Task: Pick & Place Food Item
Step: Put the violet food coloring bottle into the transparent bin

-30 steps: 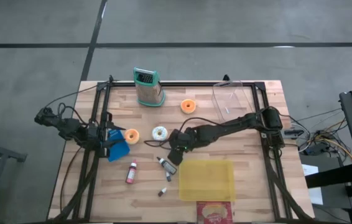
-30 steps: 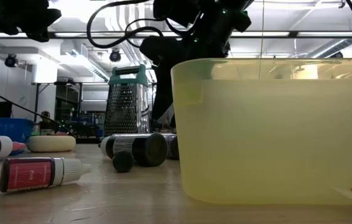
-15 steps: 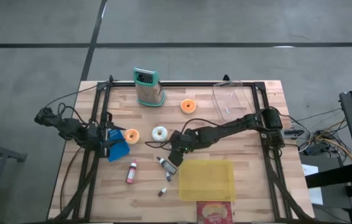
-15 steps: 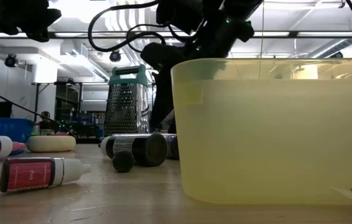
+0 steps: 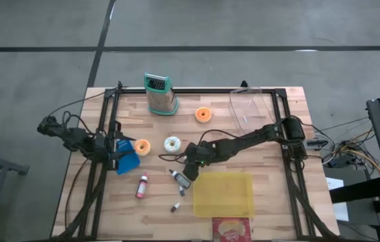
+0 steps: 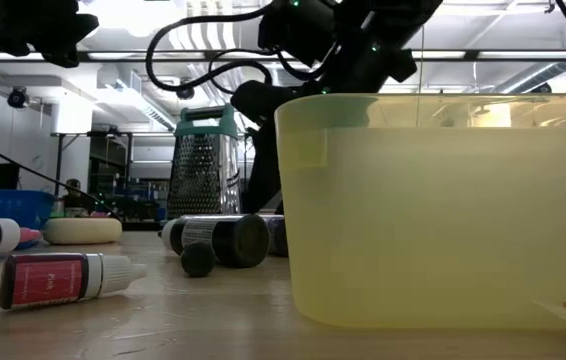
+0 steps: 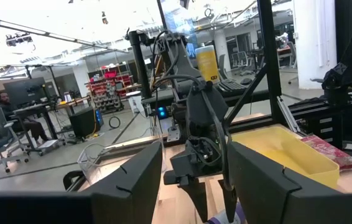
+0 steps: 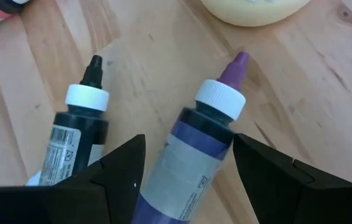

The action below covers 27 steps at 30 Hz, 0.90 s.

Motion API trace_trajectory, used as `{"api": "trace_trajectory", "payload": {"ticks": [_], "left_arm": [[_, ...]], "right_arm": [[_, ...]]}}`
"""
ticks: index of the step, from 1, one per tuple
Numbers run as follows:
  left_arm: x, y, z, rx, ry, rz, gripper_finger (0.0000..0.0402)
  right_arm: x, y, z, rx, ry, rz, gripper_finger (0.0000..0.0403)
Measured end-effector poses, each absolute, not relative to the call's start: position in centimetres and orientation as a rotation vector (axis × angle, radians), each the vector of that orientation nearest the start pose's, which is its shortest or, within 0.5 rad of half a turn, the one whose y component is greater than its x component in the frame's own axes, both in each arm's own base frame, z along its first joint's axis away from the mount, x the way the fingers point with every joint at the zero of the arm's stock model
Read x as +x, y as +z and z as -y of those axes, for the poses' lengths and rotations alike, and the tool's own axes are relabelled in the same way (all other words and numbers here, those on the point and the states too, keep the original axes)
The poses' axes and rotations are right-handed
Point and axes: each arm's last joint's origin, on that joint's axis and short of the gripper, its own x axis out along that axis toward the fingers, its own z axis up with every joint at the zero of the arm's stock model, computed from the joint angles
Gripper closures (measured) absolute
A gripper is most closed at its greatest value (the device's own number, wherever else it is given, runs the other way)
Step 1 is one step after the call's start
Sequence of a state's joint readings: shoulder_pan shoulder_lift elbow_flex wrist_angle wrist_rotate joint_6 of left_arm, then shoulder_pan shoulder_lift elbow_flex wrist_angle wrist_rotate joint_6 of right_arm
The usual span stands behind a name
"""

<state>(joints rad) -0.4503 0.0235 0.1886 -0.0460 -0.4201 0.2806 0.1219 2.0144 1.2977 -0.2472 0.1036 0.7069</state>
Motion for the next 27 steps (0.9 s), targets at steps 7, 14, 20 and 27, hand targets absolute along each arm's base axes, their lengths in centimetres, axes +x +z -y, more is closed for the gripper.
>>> {"api": "trace_trajectory", "payload": {"ticks": [7,14,20,27], "left_arm": [[7.8,22.0,2.5,0.23,-0.015,0.112,0.0213],[7.8,22.0,2.5,0.23,-0.015,0.112,0.0213],[7.8,22.0,2.5,0.23,-0.015,0.111,0.0213],[7.8,22.0,2.5,0.23,-0.015,0.111,0.0213]], "right_arm": [[40.9,14.6,-4.7,0.544,-0.317,-0.918,0.0166],[40.6,14.2,-4.9,0.538,-0.315,-0.927,0.0175],[40.5,13.7,-4.9,0.543,-0.311,-0.913,0.0179],[40.2,13.2,-4.8,0.548,-0.304,-0.905,0.0179]]}}
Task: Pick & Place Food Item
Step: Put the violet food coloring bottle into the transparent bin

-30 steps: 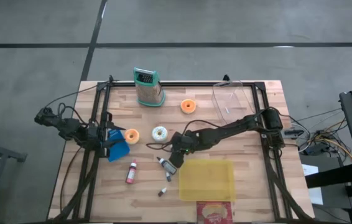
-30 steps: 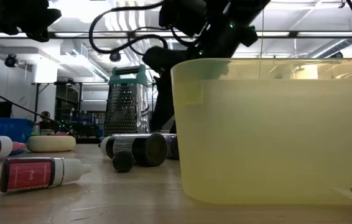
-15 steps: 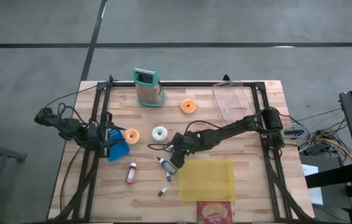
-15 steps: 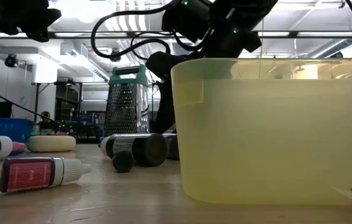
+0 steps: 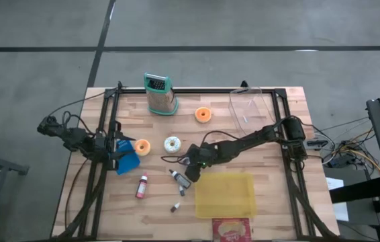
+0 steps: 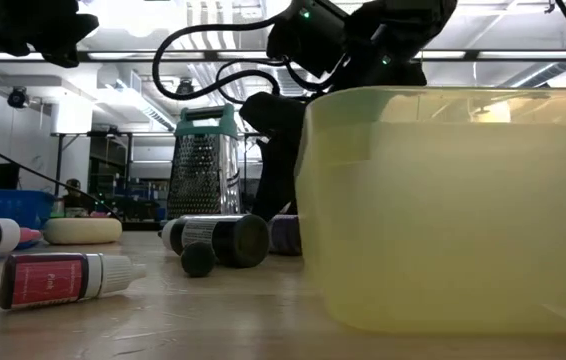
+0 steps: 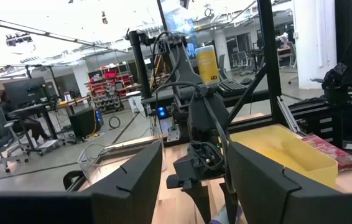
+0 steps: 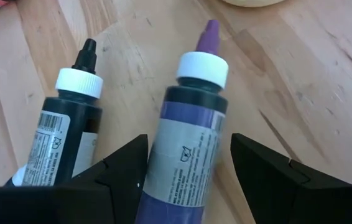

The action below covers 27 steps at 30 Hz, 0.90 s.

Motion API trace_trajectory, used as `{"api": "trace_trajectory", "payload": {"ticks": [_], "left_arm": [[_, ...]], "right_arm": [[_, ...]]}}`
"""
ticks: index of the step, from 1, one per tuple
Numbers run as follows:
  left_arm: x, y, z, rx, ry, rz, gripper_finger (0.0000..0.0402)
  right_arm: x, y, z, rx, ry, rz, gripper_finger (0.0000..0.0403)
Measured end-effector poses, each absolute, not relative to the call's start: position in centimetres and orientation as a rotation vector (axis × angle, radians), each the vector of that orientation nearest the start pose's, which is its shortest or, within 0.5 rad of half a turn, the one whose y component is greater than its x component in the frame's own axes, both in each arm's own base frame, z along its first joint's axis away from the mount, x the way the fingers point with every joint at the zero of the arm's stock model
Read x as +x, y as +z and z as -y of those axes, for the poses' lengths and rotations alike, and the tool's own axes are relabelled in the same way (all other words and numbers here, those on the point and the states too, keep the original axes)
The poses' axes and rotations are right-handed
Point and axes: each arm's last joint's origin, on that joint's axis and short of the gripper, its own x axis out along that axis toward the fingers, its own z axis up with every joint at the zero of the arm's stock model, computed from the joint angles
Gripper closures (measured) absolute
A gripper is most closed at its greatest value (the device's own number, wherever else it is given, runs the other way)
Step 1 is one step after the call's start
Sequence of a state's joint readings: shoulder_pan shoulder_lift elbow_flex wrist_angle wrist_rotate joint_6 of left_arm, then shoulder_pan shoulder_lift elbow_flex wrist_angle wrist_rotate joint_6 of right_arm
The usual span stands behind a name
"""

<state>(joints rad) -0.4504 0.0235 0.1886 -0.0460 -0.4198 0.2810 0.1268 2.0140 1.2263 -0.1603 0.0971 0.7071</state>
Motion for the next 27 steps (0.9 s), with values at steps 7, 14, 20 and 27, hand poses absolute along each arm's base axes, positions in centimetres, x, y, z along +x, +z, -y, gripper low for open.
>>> {"api": "trace_trajectory", "payload": {"ticks": [7,14,20,27], "left_arm": [[7.84,22.04,2.48,0.23,-0.015,0.111,0.0213],[7.84,22.04,2.48,0.23,-0.015,0.112,0.0213],[7.84,22.04,2.48,0.23,-0.015,0.112,0.0213],[7.84,22.04,2.48,0.23,-0.015,0.111,0.0213]], "right_arm": [[40.12,13.03,-4.83,0.549,-0.302,-0.899,0.0179],[40.1,13.01,-4.83,0.548,-0.302,-0.899,0.0179],[40.1,12.99,-4.8,0.546,-0.301,-0.9,0.0184],[40.09,12.99,-4.8,0.546,-0.302,-0.9,0.0222]]}}
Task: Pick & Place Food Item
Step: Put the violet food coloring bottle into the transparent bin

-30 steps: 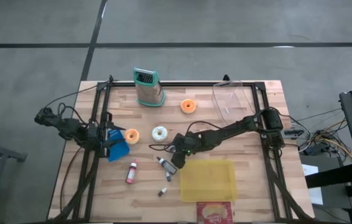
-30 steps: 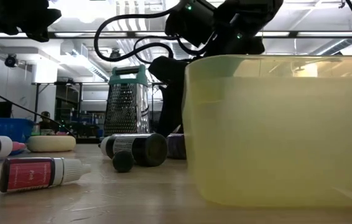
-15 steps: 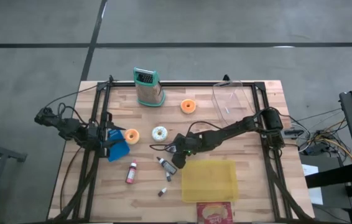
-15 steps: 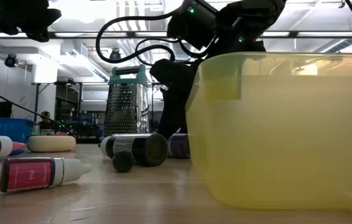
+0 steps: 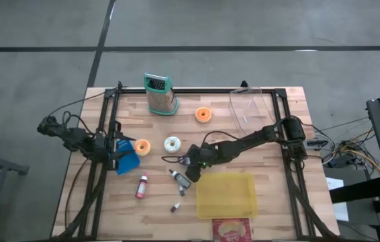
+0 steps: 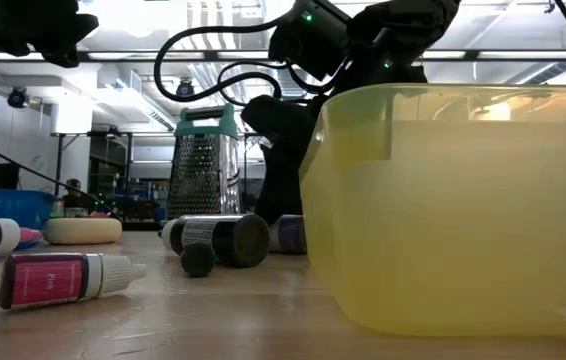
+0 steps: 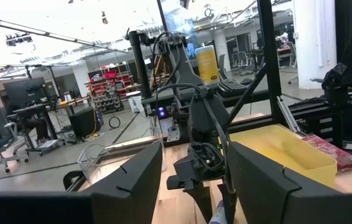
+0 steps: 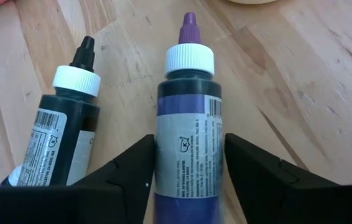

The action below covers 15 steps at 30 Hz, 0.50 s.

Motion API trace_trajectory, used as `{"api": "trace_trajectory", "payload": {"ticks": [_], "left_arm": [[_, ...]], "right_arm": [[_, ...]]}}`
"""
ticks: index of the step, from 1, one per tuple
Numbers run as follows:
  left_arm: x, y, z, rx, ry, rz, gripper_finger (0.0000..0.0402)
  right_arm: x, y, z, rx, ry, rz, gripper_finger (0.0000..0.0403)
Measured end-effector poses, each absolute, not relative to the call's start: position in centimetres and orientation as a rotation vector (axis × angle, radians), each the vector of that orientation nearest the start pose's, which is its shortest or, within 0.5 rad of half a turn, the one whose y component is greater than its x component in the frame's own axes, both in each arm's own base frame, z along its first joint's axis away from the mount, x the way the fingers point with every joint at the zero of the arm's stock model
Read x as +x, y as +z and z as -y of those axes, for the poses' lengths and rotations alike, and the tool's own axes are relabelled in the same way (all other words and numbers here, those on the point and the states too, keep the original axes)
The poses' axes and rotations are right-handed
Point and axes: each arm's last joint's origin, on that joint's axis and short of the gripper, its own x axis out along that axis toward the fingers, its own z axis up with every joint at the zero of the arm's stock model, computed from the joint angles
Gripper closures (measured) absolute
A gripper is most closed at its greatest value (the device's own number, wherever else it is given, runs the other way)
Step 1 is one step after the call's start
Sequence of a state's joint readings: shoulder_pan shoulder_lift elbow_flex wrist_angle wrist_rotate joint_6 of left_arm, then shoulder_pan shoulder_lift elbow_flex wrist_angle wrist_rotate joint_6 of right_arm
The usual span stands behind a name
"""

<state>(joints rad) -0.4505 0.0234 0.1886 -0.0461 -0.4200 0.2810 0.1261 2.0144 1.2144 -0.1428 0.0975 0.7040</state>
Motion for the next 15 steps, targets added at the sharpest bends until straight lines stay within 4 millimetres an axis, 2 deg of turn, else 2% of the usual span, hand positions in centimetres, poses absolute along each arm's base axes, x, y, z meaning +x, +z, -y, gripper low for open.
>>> {"api": "trace_trajectory", "payload": {"ticks": [6,15], "left_arm": [[7.84,22.04,2.48,0.23,-0.015,0.112,0.0213],[7.84,22.04,2.48,0.23,-0.015,0.112,0.0213]], "right_arm": [[40.09,13.0,-4.8,0.546,-0.302,-0.9,0.0253],[40.09,12.99,-4.8,0.548,-0.304,-0.9,0.0267]]}}
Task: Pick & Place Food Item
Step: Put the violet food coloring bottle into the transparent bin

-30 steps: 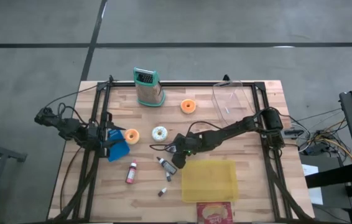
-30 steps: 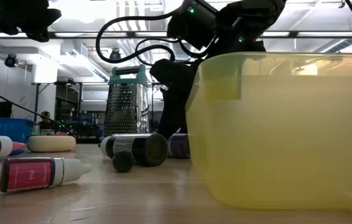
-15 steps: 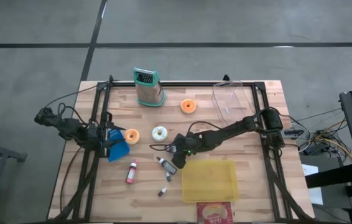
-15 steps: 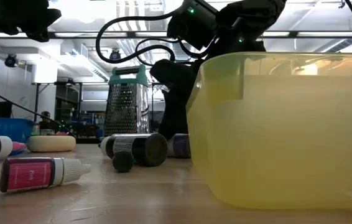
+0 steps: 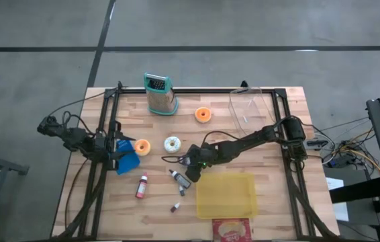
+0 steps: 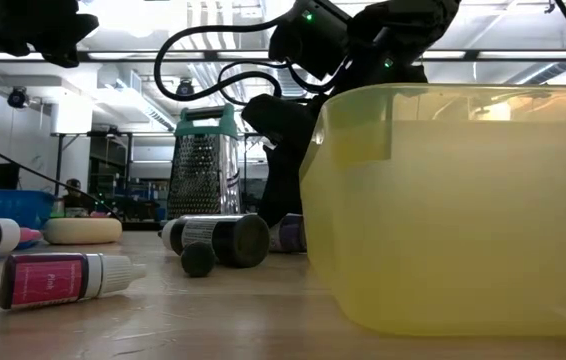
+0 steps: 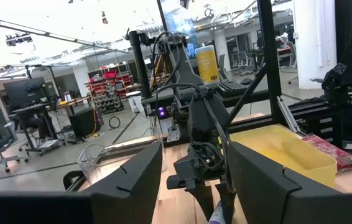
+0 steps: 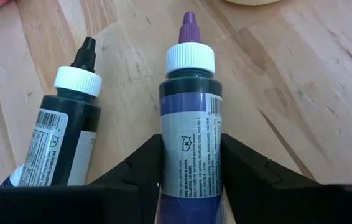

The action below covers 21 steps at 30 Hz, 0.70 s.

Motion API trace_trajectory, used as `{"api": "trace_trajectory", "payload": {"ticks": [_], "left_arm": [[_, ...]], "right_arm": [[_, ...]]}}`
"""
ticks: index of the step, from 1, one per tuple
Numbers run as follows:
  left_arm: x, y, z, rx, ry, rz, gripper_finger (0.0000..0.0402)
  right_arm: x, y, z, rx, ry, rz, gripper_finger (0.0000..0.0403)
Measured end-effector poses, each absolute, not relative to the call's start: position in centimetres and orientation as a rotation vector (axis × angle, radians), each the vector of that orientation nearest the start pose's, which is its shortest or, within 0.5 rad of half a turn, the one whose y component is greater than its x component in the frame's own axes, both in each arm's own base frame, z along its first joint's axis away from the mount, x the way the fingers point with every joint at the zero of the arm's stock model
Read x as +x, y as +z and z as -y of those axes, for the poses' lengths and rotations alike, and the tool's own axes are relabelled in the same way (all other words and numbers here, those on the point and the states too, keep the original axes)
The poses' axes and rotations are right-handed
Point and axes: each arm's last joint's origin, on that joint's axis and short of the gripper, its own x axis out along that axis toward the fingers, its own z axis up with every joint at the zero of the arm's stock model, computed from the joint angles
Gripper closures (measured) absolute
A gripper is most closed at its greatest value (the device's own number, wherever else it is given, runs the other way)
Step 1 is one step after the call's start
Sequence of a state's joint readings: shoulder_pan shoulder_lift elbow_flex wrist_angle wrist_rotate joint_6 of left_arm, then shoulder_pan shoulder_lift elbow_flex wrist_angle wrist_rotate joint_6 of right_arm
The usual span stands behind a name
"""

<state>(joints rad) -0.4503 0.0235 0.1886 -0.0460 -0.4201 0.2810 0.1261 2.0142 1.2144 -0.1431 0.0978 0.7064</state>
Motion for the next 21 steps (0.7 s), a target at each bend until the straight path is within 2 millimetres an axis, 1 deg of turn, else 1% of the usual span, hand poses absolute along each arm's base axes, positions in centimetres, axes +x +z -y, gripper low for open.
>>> {"api": "trace_trajectory", "payload": {"ticks": [7,11,17,21], "left_arm": [[7.8,22.0,2.5,0.23,-0.015,0.112,0.0213],[7.8,22.0,2.5,0.23,-0.015,0.112,0.0213],[7.8,22.0,2.5,0.23,-0.015,0.112,0.0213],[7.8,22.0,2.5,0.23,-0.015,0.112,0.0213]], "right_arm": [[40.1,13.0,-4.8,0.547,-0.307,-0.895,0.0268],[40.3,13.4,-4.8,0.544,-0.308,-0.89,0.0268],[40.1,14.6,-4.7,0.525,-0.339,-0.874,0.0268],[39.8,16.1,-4.5,0.511,-0.375,-0.836,0.0268]]}}
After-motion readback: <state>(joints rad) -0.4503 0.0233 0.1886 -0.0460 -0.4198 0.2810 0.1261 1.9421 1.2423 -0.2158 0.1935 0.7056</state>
